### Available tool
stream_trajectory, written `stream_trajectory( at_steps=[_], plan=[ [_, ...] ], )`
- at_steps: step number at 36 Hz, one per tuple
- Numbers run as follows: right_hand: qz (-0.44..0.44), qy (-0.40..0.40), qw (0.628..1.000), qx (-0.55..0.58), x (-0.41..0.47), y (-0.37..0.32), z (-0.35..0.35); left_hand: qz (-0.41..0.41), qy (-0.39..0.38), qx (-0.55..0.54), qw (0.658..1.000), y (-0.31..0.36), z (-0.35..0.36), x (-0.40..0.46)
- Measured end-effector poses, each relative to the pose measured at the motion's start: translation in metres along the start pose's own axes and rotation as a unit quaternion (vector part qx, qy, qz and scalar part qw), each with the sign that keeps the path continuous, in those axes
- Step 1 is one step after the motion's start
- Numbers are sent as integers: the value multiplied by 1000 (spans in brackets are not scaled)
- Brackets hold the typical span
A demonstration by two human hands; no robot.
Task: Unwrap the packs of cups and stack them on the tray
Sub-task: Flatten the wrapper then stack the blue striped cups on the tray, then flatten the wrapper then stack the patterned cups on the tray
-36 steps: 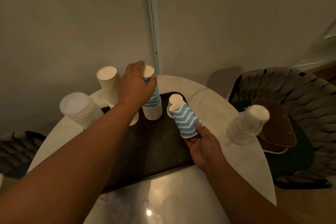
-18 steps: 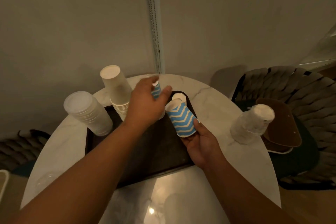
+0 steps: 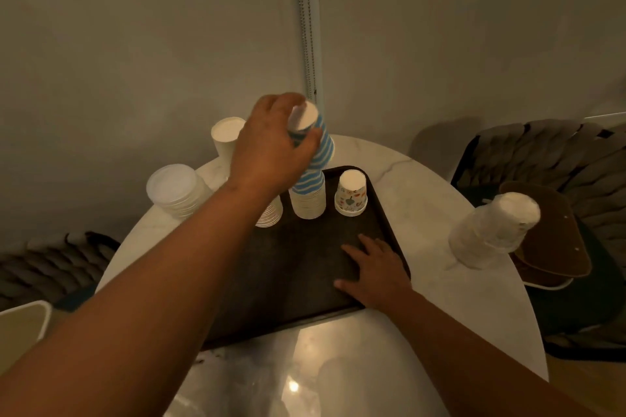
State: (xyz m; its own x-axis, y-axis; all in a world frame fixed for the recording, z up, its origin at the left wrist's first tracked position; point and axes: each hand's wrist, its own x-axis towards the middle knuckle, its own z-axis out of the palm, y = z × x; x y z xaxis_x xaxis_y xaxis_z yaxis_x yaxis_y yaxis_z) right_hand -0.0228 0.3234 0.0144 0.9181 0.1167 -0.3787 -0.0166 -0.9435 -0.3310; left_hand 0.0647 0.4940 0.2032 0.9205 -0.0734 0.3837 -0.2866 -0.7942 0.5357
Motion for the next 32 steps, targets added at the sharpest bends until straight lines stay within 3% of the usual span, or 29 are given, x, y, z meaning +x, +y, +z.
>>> stream_trajectory(
  at_steps=[4, 12, 29, 32],
  plan=[
    [-12, -28, 997, -69, 1, 2, 6, 3, -38, 48, 998, -5, 12, 11],
    [-6, -41, 996, -82, 4, 2, 7, -63, -110, 79, 989, -25, 48, 2],
    [8, -51, 995, -86, 7, -8, 1, -90, -206, 131, 966, -35, 53, -3],
    [13, -51, 995, -84, 7, -9, 0, -52, -168, 96, 980, -31, 40, -20]
  ],
)
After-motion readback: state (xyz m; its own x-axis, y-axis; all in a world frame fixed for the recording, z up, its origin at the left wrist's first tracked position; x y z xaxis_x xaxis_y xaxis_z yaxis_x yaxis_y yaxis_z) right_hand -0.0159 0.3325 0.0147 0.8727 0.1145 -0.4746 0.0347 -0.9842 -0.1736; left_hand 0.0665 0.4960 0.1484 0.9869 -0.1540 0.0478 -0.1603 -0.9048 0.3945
